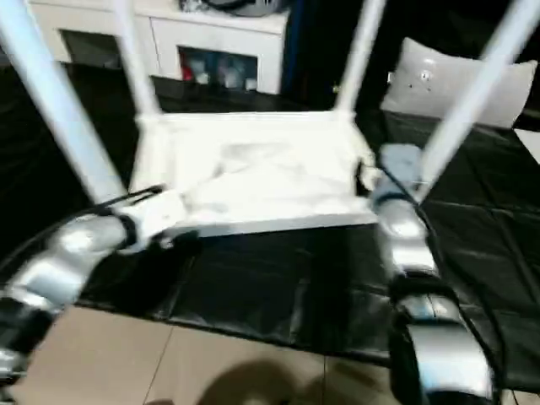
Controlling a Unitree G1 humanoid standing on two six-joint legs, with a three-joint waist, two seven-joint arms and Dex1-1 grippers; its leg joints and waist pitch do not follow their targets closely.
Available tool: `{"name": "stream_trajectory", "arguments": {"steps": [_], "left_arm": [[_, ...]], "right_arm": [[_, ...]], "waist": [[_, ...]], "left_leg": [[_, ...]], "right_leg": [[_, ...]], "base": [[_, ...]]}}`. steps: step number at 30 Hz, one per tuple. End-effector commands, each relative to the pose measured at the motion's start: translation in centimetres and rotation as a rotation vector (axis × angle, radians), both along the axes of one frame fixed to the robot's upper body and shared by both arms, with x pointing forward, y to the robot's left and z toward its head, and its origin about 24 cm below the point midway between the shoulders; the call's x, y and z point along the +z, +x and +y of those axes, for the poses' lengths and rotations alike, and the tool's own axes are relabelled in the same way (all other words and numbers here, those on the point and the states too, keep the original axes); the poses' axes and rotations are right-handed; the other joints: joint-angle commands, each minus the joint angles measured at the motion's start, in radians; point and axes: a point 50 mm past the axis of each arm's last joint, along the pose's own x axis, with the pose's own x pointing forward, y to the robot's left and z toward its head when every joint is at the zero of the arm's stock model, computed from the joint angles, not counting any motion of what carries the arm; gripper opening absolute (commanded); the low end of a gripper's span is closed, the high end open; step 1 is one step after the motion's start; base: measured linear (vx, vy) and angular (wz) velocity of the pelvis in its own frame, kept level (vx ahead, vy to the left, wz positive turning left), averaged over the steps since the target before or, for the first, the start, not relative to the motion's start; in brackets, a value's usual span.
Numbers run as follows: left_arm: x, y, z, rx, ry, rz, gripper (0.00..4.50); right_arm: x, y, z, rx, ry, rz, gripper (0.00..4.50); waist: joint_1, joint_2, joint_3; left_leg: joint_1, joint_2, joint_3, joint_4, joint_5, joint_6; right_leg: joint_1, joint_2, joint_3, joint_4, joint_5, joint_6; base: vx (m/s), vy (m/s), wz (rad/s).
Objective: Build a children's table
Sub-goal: Rotate table base
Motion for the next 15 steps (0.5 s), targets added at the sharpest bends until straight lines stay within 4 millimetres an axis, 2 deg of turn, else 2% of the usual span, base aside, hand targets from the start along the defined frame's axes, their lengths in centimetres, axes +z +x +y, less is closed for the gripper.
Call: {"name": "stream_trajectory", "arguments": {"steps": [1,2,3,4,6,7,8,9,10,11,15], "left_arm": [[0.6,0.4,2.1,0.121,-0.047,-0.035,3.96],[0.7,0.3,1.7,0.130,-0.118,-0.055,3.96],[0.9,0.2,1.2,0.133,-0.195,-0.076,3.96],[0.9,0.2,1.0,0.132,-0.216,-0.083,3.96],[1.4,-0.5,-0.2,0.077,-0.380,-0.093,3.96],[1.5,-0.9,-0.7,0.042,-0.426,-0.079,3.96],[1.5,-1.2,-1.1,0.019,-0.455,-0.070,4.14],[1.7,-2.1,-2.0,-0.054,-0.526,-0.028,4.24],[1.7,-2.5,-2.3,-0.079,-0.552,-0.013,4.30],[1.8,-2.7,-2.5,-0.091,-0.570,-0.002,4.30],[1.3,-3.8,-2.5,-0.092,-0.628,0.040,4.42]], "right_arm": [[-0.3,-0.9,-2.7,-0.129,0.019,0.013,4.50],[-0.3,-1.0,-2.2,-0.112,0.019,0.005,4.50],[-0.3,-1.0,-1.6,-0.092,0.021,-0.005,4.50],[-0.3,-1.0,-1.5,-0.087,0.022,-0.006,4.50],[-0.1,-0.9,0.1,-0.028,0.035,-0.037,4.50],[0.0,-0.9,0.8,-0.003,0.040,-0.043,4.50],[0.0,-0.9,1.1,0.012,0.043,-0.046,4.50],[0.2,-0.8,2.3,0.063,0.052,-0.057,4.50],[0.3,-0.8,2.7,0.085,0.055,-0.061,4.50],[0.3,-0.8,3.1,0.103,0.056,-0.064,4.50],[0.5,-0.9,4.4,0.166,0.070,-0.077,4.50]], "waist": [[-0.003,0.022,-0.077],[-0.009,0.010,-0.075],[-0.011,0.013,-0.074],[-0.010,0.012,-0.072],[-0.011,0.013,-0.071],[-0.012,-0.001,-0.071],[-0.011,0.005,-0.071],[-0.015,-0.001,-0.070],[-0.015,0.002,-0.068],[-0.017,0.001,-0.068],[-0.028,0.009,-0.061]], "left_leg": [[-0.011,-0.020,0.027,-0.061,-0.084,0.027],[-0.013,-0.021,0.030,-0.061,-0.104,0.031],[-0.013,-0.022,0.030,-0.061,-0.116,0.033],[-0.015,-0.022,0.031,-0.060,-0.126,0.034],[-0.015,-0.021,0.030,-0.062,-0.141,0.034],[-0.015,-0.018,0.030,-0.065,-0.151,0.034],[-0.014,-0.016,0.029,-0.065,-0.158,0.035],[-0.015,-0.015,0.029,-0.066,-0.164,0.038],[-0.017,-0.013,0.028,-0.068,-0.170,0.038],[-0.015,-0.012,0.029,-0.068,-0.174,0.038],[-0.014,-0.013,0.030,-0.070,-0.204,0.038]], "right_leg": [[0.078,-0.029,0.043,-0.043,-0.080,-0.193],[0.078,-0.027,0.042,-0.049,-0.110,-0.185],[0.078,-0.028,0.041,-0.053,-0.133,-0.182],[0.077,-0.028,0.041,-0.057,-0.161,-0.174],[0.075,-0.029,0.039,-0.063,-0.208,-0.157],[0.072,-0.028,0.037,-0.065,-0.235,-0.146],[0.070,-0.029,0.037,-0.062,-0.243,-0.144],[0.068,-0.029,0.038,-0.063,-0.254,-0.140],[0.069,-0.032,0.038,-0.064,-0.273,-0.133],[0.065,-0.031,0.038,-0.065,-0.276,-0.132],[0.062,-0.026,0.039,-0.071,-0.304,-0.114]], "base": [[0.000,0.000,0.00],[0.000,0.000,0.00],[0.000,0.000,0.00],[0.000,0.000,0.00],[0.000,0.000,0.00],[0.000,0.000,0.00],[0.000,0.000,0.00],[0.000,0.000,0.00],[0.000,0.000,0.00],[0.000,0.000,0.00],[0.000,0.000,0.00]]}}
